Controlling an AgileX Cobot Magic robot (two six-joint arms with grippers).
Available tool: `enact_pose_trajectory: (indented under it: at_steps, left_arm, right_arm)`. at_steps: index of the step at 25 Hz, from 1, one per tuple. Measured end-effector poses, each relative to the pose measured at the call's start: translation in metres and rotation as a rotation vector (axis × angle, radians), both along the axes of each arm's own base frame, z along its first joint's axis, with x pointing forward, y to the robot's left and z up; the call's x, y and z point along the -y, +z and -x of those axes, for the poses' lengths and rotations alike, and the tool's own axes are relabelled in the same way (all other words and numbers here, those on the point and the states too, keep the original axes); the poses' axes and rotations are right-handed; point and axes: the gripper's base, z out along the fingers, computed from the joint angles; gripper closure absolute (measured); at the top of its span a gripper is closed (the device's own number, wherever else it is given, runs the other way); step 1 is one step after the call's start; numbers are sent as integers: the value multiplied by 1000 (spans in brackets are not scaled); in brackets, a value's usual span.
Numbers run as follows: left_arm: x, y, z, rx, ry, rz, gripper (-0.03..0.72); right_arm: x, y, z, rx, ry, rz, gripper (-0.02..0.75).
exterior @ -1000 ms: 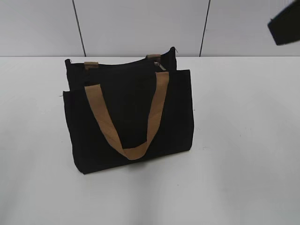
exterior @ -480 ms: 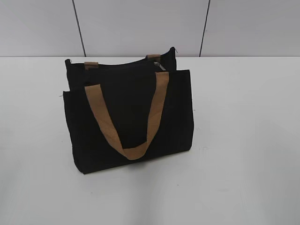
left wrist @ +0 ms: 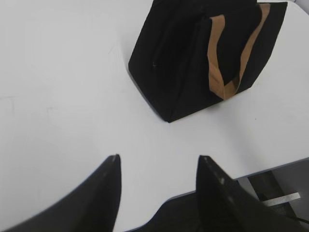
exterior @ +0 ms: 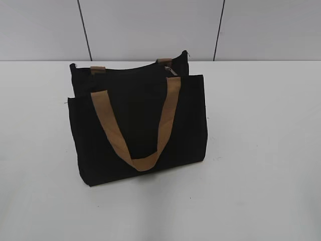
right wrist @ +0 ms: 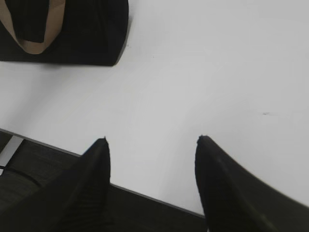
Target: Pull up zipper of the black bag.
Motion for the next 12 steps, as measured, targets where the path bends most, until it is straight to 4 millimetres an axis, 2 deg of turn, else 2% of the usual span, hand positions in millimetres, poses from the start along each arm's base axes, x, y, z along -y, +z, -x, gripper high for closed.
enact_pose_trajectory:
  at_steps: [3,12]
  left_arm:
    - [0,-2,1,27,-9,-1,313]
    - [2,-4,-3,58,-18,1,323]
  right_arm:
    - [2,-12,0,0,-14,20,308]
    - [2,-17,-8,45,-33,36,311]
